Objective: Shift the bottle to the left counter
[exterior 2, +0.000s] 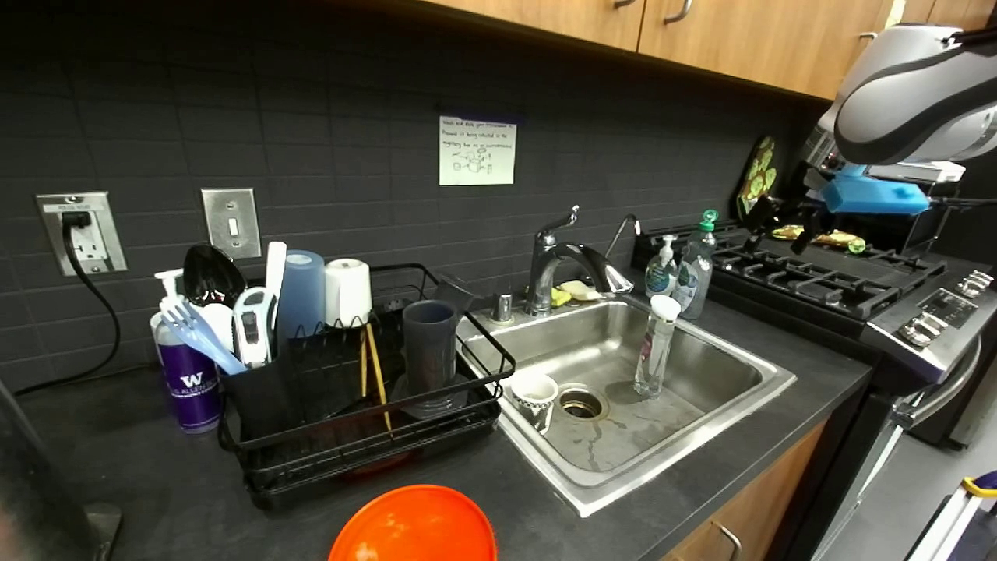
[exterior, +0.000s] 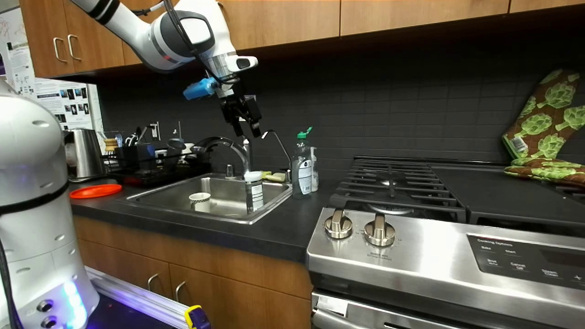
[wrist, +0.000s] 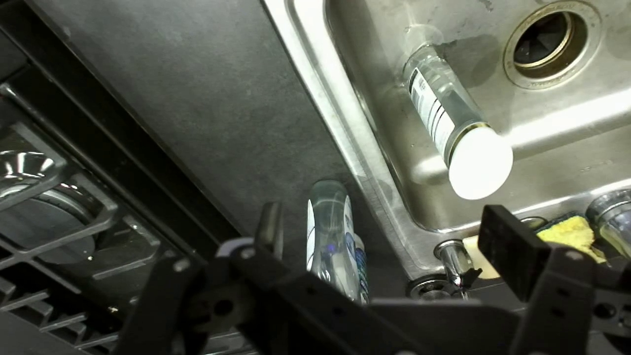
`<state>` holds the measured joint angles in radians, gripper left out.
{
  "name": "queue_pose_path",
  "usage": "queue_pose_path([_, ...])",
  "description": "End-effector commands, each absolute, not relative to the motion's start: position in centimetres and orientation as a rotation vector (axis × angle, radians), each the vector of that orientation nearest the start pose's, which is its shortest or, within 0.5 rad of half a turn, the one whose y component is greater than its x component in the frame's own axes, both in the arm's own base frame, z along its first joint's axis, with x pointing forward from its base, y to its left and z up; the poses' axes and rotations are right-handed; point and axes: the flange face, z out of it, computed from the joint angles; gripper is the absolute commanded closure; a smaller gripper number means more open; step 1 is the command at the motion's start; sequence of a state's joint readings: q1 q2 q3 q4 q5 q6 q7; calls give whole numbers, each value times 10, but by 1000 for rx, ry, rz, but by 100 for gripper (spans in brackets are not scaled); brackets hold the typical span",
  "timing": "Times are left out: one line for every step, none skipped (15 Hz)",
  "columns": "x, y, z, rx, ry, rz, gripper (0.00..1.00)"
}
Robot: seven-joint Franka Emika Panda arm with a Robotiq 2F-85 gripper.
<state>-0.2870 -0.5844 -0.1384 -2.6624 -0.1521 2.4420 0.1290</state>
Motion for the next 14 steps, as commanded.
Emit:
queue_pose_path([357, -162, 455, -3095, 719, -611, 0])
queue_pose_path([359, -163, 451, -3100, 725, -635, 0])
queue_pose_path([362, -163, 448, -3091, 726, -658, 0])
queue_pose_path([364, -164, 444, -3086, 730, -690, 0])
queue_pose_path([367, -164, 439, -3076, 729, -721, 0])
queue_pose_path([370, -165, 435, -3069, 733, -748, 0])
queue_pose_path([374, -166, 430, -3059, 742, -771, 0])
queue_pose_path([378, -168, 425, -3058, 745, -793, 0])
queue_pose_path([383, -169, 420, -3057, 742, -813, 0])
queue_pose_path([388, -171, 417, -3055, 737, -830, 0])
queue_pose_path([394, -172, 412, -3054, 733, -853, 0])
queue_pose_path([399, -173, 409, -3053, 727, -873, 0])
queue_pose_path([404, -175, 405, -3051, 725, -890, 0])
queue_pose_path([410, -177, 400, -3050, 721, -907, 0])
